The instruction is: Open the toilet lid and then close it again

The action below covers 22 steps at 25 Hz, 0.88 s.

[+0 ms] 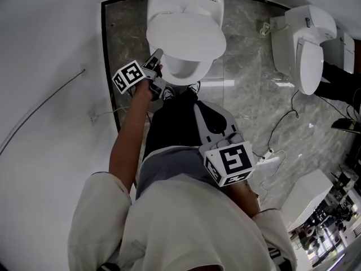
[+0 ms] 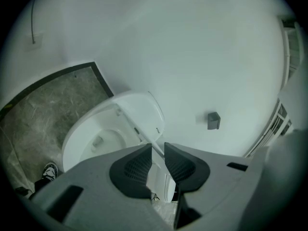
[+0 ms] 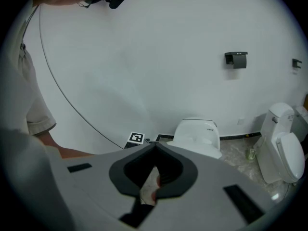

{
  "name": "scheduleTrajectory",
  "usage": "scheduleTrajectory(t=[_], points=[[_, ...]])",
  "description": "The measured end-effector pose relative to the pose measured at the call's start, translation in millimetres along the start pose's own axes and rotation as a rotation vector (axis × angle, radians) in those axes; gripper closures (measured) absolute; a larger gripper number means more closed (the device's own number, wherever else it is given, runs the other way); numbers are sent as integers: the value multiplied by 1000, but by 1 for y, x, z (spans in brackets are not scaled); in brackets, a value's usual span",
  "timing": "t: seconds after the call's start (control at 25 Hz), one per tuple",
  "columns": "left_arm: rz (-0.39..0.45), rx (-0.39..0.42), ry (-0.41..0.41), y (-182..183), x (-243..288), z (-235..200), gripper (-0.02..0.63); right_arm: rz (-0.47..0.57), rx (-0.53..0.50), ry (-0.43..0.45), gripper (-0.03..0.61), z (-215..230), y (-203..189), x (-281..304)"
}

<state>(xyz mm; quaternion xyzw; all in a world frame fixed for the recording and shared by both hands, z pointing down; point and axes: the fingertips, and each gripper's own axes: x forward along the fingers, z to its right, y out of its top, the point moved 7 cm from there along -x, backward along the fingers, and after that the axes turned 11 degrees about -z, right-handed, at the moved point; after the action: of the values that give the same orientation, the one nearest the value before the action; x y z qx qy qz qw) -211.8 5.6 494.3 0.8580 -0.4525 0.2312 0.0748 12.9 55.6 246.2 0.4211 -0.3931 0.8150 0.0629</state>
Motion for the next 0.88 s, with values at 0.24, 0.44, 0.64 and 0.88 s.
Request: scheduleTrajectory(t=[0.24,0.44,0.64,0.88], points=[[12,16,-12,16,4,18,540,13,-15,5,569,0,10,-8],[18,16,-9,24,7,28,537,32,-19,9,569,4,16,-14],[28,32,3,34,12,36,531,49,-25,17,569,17,23,-18],[46,25,18,40,15,45,529,73,-21,27,568,38,28,-34]])
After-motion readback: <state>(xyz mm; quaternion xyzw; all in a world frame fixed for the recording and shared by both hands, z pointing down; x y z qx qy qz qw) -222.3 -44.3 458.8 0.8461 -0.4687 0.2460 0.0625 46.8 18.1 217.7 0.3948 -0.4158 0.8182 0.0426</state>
